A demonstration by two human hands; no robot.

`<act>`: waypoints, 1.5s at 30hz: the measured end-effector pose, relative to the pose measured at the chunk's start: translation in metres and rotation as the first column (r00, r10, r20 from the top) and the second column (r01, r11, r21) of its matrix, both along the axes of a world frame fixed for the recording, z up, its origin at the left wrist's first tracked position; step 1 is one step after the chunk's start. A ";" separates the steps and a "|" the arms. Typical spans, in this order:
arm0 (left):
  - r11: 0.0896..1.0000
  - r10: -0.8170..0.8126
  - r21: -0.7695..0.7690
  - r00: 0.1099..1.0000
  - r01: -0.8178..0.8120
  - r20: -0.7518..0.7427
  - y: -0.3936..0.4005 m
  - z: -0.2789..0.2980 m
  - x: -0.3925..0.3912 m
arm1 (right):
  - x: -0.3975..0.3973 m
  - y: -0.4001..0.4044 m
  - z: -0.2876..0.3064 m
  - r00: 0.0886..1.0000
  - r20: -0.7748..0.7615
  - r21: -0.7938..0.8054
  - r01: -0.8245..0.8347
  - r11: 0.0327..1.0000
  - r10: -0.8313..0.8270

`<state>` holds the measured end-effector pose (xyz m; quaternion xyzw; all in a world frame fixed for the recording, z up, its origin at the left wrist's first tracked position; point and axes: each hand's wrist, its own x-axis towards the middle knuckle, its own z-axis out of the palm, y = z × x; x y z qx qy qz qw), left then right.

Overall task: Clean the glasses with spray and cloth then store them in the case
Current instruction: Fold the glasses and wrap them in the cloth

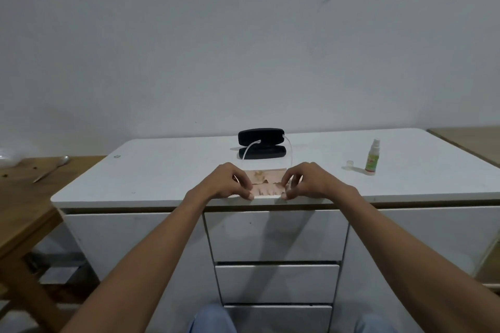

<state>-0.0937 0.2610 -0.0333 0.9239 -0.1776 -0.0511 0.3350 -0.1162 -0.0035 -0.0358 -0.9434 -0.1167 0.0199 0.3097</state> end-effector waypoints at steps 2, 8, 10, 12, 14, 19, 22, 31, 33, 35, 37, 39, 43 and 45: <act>1.000 0.004 0.011 1.000 -0.004 0.016 0.001 0.001 -0.004 | 0.000 0.003 -0.001 1.000 0.018 -0.009 0.010 1.000 -0.010; 0.998 -0.024 0.067 0.996 0.018 0.084 0.000 -0.001 -0.002 | 0.005 0.002 0.000 0.997 0.072 -0.100 0.037 0.994 -0.030; 0.999 0.005 0.049 0.995 -0.010 0.099 -0.002 -0.004 0.000 | 0.008 0.003 0.001 0.994 0.102 -0.112 0.047 0.993 -0.035; 0.998 0.057 -0.020 0.991 -0.055 0.125 -0.004 -0.005 0.001 | 0.010 0.003 0.002 0.989 0.130 -0.039 0.079 0.996 -0.073; 0.991 0.100 -0.107 0.982 -0.084 0.161 -0.007 -0.007 0.005 | 0.011 0.005 0.001 0.976 0.171 0.038 0.129 0.991 -0.133; 0.916 0.331 -0.306 0.920 -0.259 0.212 -0.020 -0.013 0.015 | 0.026 0.012 -0.009 0.937 0.241 0.087 0.241 0.967 -0.255; 0.883 0.400 -0.343 0.897 -0.321 0.190 -0.026 -0.015 0.021 | 0.032 0.017 -0.014 0.908 0.294 0.055 0.296 0.954 -0.299; 0.845 0.515 -0.268 0.838 -0.462 0.181 -0.036 -0.026 0.038 | 0.046 0.024 -0.023 0.855 0.418 -0.115 0.386 0.915 -0.308; 0.836 0.537 -0.248 0.824 -0.490 0.183 -0.037 -0.029 0.040 | 0.048 0.024 -0.025 0.859 0.424 -0.159 0.383 0.910 -0.287; 0.826 0.555 -0.240 0.811 -0.511 0.184 -0.038 -0.030 0.040 | 0.049 0.022 -0.027 0.861 0.423 -0.165 0.380 0.910 -0.283; 0.818 0.567 -0.244 0.803 -0.521 0.185 -0.038 -0.031 0.041 | 0.049 0.021 -0.029 0.858 0.424 -0.135 0.376 0.917 -0.289; 0.810 0.576 -0.264 0.795 -0.524 0.192 -0.037 -0.031 0.041 | 0.047 0.018 -0.031 0.849 0.439 -0.073 0.360 0.930 -0.294; 0.804 0.576 -0.329 0.785 -0.495 0.227 -0.031 -0.031 0.038 | 0.039 0.014 -0.030 0.786 0.529 0.081 0.328 0.941 -0.319; 0.804 0.564 -0.379 0.789 -0.458 0.244 -0.026 -0.031 0.036 | 0.035 0.011 -0.030 0.742 0.559 0.153 0.346 0.926 -0.369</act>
